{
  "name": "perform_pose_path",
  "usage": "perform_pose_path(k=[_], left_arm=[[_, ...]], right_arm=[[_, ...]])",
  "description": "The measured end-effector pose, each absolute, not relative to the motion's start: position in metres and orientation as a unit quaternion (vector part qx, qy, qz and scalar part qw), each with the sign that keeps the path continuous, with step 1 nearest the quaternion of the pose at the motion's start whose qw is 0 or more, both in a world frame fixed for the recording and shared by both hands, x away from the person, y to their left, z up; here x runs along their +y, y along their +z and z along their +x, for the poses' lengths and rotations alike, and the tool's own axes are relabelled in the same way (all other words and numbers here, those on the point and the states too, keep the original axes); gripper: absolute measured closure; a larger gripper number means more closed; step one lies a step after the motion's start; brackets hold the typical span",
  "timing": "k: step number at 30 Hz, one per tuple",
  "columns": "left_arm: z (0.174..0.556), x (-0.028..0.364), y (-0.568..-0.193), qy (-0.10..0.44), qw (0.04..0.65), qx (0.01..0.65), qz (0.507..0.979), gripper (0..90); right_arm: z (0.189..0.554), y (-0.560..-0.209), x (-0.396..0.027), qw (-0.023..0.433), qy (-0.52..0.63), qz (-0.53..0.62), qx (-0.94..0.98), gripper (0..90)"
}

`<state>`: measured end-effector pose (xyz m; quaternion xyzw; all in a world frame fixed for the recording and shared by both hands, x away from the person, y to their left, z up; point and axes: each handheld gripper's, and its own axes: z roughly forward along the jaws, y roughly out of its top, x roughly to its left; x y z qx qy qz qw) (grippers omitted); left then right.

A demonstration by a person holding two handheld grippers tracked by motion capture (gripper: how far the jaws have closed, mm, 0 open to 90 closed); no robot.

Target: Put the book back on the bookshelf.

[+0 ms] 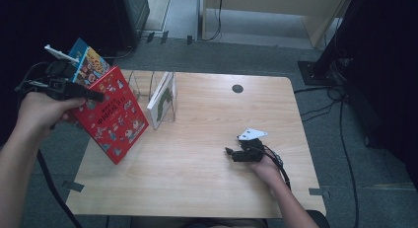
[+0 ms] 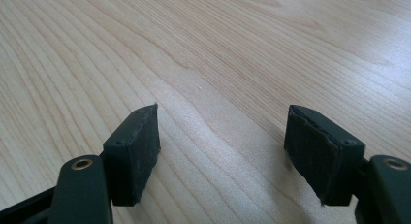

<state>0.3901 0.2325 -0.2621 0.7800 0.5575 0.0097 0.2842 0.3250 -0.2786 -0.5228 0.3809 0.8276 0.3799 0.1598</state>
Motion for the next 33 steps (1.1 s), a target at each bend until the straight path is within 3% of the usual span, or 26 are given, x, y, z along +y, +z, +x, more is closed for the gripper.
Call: perform_pose_path(k=[33], left_arm=[[0.455,0.212,-0.289,0.037,0.274,0.581,0.766,79.8]], right_arm=[[0.324,-0.523,-0.278,0.162,0.379,0.387,0.825,28.4]])
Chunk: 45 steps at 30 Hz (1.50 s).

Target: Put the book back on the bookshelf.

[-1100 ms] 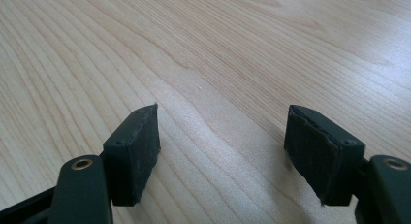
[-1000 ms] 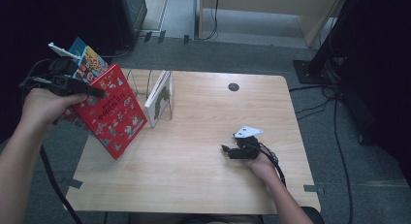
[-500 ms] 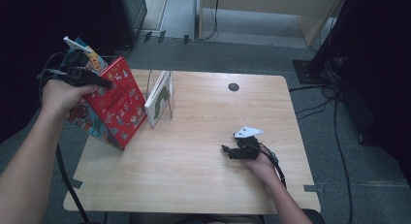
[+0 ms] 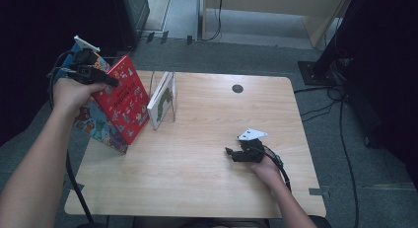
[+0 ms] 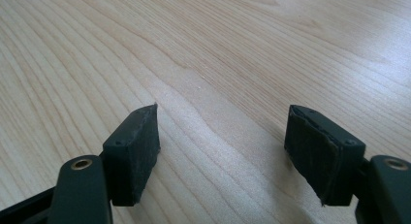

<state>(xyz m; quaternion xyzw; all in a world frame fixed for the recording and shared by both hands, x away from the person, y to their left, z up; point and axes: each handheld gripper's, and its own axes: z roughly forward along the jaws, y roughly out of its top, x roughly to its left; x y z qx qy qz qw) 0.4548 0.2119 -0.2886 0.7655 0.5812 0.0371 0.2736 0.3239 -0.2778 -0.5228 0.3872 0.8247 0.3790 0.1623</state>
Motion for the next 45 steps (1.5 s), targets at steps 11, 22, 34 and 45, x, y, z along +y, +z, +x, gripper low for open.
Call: perform_pose_path(k=[11,22,34,45], left_arm=[[0.461,0.207,-0.288,-0.012,0.213,0.564,0.798,76.9],[0.474,0.198,-0.292,-0.026,0.177,0.584,0.792,78.5],[0.489,0.205,-0.288,-0.031,0.192,0.626,0.755,79.9],[0.508,0.190,-0.288,-0.010,0.199,0.641,0.741,79.7]], right_arm=[[0.324,-0.523,-0.278,0.162,0.379,0.388,0.824,28.4],[0.324,-0.523,-0.278,0.163,0.379,0.387,0.825,28.3],[0.325,-0.523,-0.276,0.163,0.380,0.383,0.826,27.9],[0.325,-0.523,-0.276,0.163,0.379,0.383,0.826,28.0]])
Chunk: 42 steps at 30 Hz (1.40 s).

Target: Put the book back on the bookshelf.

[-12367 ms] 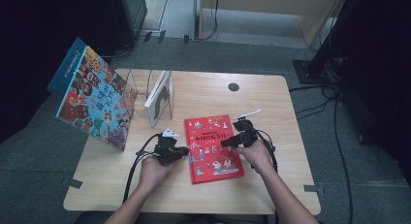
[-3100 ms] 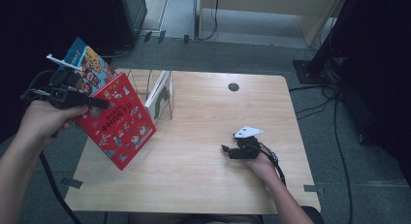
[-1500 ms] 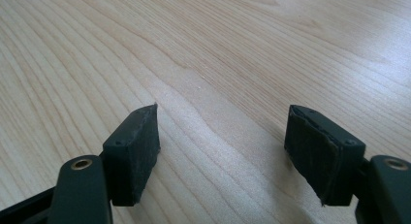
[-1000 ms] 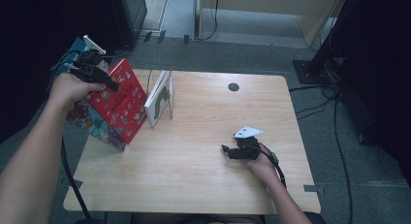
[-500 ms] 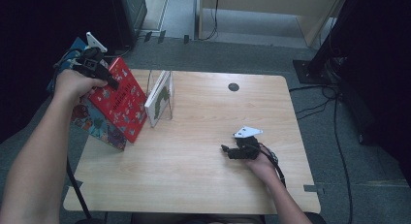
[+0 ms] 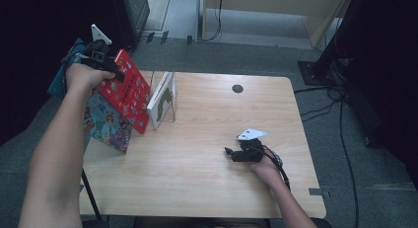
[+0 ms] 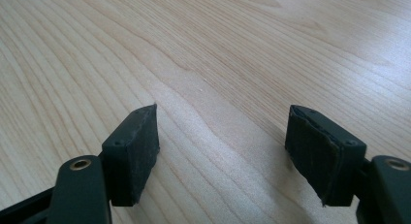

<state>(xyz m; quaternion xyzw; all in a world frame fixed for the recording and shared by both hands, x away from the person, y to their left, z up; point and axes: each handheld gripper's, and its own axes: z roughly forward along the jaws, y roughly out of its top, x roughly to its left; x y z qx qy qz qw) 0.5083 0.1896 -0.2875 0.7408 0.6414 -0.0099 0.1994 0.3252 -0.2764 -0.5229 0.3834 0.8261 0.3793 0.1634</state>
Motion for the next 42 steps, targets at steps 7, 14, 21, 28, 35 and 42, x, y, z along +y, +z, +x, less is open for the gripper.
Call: perform_pose_path(k=[7,14,21,28,35,42], left_arm=[[0.521,0.188,-0.291,-0.003,0.211,0.645,0.734,79.6],[0.528,0.194,-0.297,-0.004,0.225,0.650,0.726,79.4],[0.526,0.191,-0.297,0.001,0.229,0.642,0.732,72.4],[0.523,0.197,-0.296,0.016,0.216,0.639,0.738,62.5],[0.519,0.202,-0.291,0.020,0.212,0.643,0.736,53.1],[0.516,0.206,-0.286,0.026,0.211,0.640,0.738,48.3]], right_arm=[[0.324,-0.523,-0.276,0.163,0.380,0.384,0.826,27.9],[0.323,-0.523,-0.275,0.162,0.380,0.381,0.827,27.9],[0.322,-0.523,-0.274,0.163,0.380,0.382,0.826,27.9],[0.322,-0.523,-0.274,0.163,0.380,0.382,0.826,27.9],[0.322,-0.523,-0.274,0.163,0.380,0.382,0.827,27.8],[0.322,-0.523,-0.274,0.163,0.380,0.382,0.827,27.8]])
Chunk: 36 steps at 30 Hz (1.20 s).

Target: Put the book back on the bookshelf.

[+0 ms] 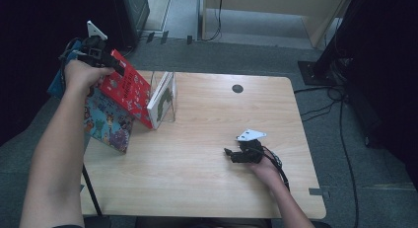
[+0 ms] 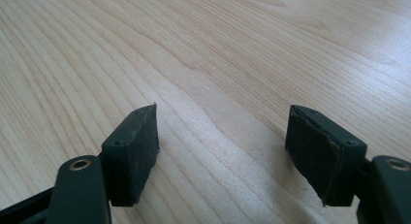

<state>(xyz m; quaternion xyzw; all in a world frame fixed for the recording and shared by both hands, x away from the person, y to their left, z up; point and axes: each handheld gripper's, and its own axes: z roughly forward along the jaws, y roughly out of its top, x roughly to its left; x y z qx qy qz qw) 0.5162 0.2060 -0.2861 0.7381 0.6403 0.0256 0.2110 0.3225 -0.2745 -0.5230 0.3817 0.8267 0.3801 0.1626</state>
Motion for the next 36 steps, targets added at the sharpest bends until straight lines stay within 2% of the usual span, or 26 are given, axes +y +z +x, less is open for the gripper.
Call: perform_pose_path(k=[21,36], left_arm=[[0.507,0.215,-0.271,0.042,0.216,0.640,0.736,45.6],[0.478,0.218,-0.247,0.057,0.243,0.618,0.746,43.6]], right_arm=[[0.323,-0.523,-0.274,0.163,0.380,0.382,0.827,27.8],[0.323,-0.523,-0.274,0.163,0.380,0.382,0.827,27.8]])
